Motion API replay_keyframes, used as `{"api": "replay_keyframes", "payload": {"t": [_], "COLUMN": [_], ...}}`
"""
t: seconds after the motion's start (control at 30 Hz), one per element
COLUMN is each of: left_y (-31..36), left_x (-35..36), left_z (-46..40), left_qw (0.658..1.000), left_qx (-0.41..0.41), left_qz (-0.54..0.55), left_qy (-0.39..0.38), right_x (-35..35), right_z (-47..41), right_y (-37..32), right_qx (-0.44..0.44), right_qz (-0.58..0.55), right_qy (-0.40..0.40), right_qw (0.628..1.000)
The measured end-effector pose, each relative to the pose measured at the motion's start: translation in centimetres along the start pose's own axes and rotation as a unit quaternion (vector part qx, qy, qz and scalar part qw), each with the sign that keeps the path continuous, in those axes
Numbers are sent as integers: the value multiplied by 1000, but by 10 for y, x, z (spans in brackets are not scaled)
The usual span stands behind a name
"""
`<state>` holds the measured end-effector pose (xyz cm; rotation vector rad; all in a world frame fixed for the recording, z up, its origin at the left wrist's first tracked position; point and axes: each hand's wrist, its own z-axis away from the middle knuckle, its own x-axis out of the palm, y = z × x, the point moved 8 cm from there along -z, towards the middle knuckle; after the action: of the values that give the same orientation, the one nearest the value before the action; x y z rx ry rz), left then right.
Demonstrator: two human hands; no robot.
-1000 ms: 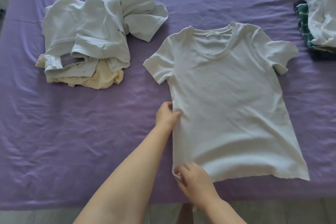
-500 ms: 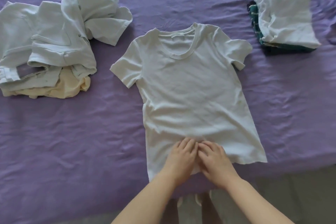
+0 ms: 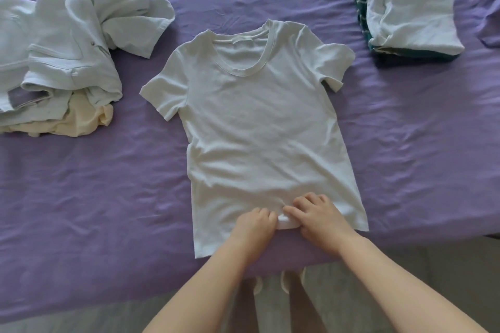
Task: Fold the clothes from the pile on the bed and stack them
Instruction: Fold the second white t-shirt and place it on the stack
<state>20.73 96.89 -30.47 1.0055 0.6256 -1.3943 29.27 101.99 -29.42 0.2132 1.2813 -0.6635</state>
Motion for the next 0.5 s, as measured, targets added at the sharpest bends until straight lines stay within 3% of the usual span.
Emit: {"api": "replay_keyframes", "payload": {"t": [0.13, 0.3, 0.5], "left_y": [-10, -16, -11], "left_x": [18, 18, 27], "left_z": [-1, -1, -4], "left_qw": [995, 979, 973], "left_qx": [-52, -127, -189], "left_qz": [64, 133, 81], "left_qy": [-55, -89, -106], "right_x": [23, 23, 26], "right_z": [6, 4, -3], "right_y": [7, 23, 29], "right_qx": [9, 61, 75], "right_qz": [-58, -164, -229], "right_qy": [-112, -104, -114], "right_qw": [992, 979, 964]}}
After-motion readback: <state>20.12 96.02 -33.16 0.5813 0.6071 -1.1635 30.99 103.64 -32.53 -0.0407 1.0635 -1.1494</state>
